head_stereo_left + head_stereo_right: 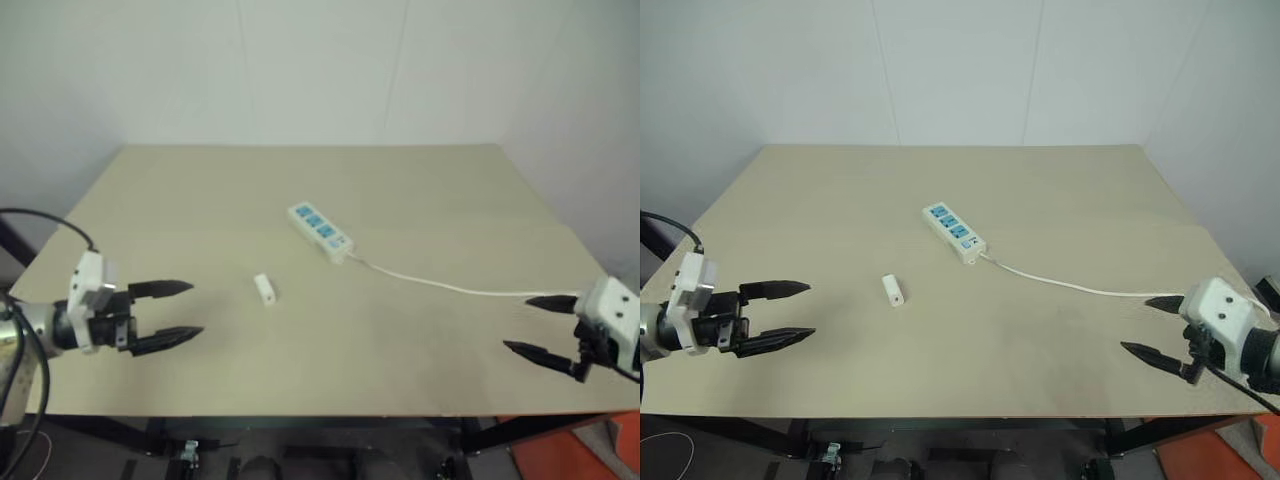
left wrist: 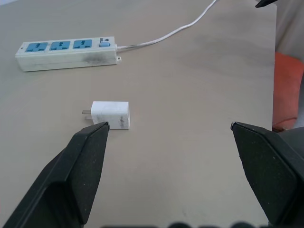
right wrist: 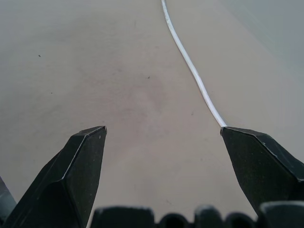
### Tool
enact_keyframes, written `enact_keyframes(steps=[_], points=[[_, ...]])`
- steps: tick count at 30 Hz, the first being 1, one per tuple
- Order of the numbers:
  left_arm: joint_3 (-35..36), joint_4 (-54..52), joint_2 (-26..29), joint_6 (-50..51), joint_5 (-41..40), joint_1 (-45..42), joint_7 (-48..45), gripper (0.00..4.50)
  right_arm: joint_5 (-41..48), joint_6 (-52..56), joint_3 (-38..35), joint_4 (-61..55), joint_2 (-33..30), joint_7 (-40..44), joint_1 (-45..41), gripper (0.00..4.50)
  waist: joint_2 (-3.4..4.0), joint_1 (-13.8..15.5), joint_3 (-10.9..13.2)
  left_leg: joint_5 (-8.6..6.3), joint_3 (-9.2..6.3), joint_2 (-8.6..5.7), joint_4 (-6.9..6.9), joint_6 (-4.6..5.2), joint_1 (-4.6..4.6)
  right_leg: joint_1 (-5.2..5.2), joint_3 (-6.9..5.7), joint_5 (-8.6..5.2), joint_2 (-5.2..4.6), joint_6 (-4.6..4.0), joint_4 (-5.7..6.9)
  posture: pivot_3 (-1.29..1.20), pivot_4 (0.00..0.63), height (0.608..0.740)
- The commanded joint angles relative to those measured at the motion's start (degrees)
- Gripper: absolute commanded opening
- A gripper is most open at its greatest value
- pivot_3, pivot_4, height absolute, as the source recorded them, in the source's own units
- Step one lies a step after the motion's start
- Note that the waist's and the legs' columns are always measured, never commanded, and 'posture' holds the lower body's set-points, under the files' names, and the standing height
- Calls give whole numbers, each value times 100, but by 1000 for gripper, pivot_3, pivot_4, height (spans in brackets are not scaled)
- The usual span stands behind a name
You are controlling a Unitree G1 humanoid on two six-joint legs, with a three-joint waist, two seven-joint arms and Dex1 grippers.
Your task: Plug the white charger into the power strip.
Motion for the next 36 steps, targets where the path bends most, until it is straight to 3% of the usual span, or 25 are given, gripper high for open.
enact_keyframes(steps=[1,14,23,26,30,36], points=[[24,126,138,15,26,-181,-59,4484,18,-56,-182,-286,27,-120,40,4500,0,-5,0,0,2,0,0,0,1,0,2,0,0,1,0,0,150,740],[140,302,357,-72,103,-445,-350,4484,155,45,-130,-405,214,-322,60,4500,-8,-5,5,0,3,1,-2,0,0,-1,3,1,0,1,-3,0,150,740],[511,-100,346,128,-167,-80,-308,4484,125,-101,96,-152,161,-244,-297,4500,-12,-11,6,0,6,3,-3,0,1,-2,4,1,0,1,-3,0,150,740],[504,-172,252,101,-176,-96,-167,4484,45,-84,429,-34,293,-476,-704,4500,-12,-10,6,0,7,3,-3,0,3,-2,5,1,-1,2,-2,0,150,740],[92,-247,-34,-188,272,-496,453,4484,-342,169,1509,631,840,-1084,-2132,4500,-21,-48,6,0,10,7,-3,0,10,1,8,4,3,3,1,0,150,740],[-396,-449,-132,-251,473,-900,589,4484,-1040,-109,2810,2677,1997,-1444,-4113,4500,-23,-25,11,0,9,10,-10,0,-5,-16,10,19,12,-15,-3,0,150,740]])
